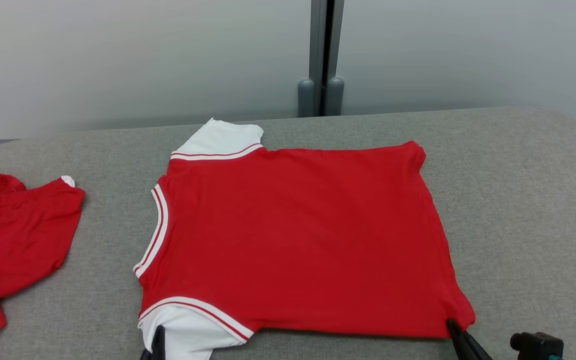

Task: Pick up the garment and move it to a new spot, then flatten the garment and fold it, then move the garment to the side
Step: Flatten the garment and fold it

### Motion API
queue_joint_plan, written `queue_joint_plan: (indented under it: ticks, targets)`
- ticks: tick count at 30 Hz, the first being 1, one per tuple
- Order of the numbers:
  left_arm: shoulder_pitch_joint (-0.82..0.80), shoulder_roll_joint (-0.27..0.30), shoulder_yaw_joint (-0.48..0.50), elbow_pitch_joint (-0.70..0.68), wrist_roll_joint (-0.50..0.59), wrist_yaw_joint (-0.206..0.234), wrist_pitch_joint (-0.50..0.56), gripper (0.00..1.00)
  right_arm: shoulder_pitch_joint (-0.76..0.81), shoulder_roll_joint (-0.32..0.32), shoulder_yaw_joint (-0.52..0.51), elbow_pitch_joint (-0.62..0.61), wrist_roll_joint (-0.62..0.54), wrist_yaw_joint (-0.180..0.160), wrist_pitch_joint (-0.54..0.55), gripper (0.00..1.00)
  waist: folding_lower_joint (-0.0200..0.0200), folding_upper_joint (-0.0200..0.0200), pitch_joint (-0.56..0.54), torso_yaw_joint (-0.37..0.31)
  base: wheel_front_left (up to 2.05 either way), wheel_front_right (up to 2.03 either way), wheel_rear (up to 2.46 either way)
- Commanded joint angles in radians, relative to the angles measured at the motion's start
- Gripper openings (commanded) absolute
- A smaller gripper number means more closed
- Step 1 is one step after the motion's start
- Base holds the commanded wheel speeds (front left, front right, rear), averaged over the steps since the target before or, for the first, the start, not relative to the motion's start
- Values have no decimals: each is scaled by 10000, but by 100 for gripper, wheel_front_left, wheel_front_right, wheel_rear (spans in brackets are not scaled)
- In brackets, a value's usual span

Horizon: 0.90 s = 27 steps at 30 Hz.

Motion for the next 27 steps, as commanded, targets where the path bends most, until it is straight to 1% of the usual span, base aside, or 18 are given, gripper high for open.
queue_joint_plan:
  ticks: [1, 4, 11, 20, 27]
  targets:
    - [83, 101, 8, -103, -26, 96, 75, 0, 184, -119, -45, -83, 83, 1, -3, 0, 1, 2, -17, -19, 0, 0, 0]
    - [87, 99, -33, -174, -20, 123, 123, 0, 208, -106, -53, -81, 72, 1, 35, 0, 1, 2, -25, -38, 0, 0, 0]
    - [-342, 170, -165, -268, 78, 99, 200, 0, -296, 63, -26, -60, 135, 1, 69, 0, 1, 2, -11, -85, 0, 0, 0]
    - [-1267, 618, -219, -162, 138, 16, 430, 0, -1186, -82, 39, -163, 306, 1, 212, 0, 1, 2, 189, -204, 0, 0, 0]
    - [-2385, 979, -431, 402, 185, -42, 672, 0, -2116, -42, 248, 32, 293, 1, 415, 0, 1, 2, 571, -315, 0, 0, 0]
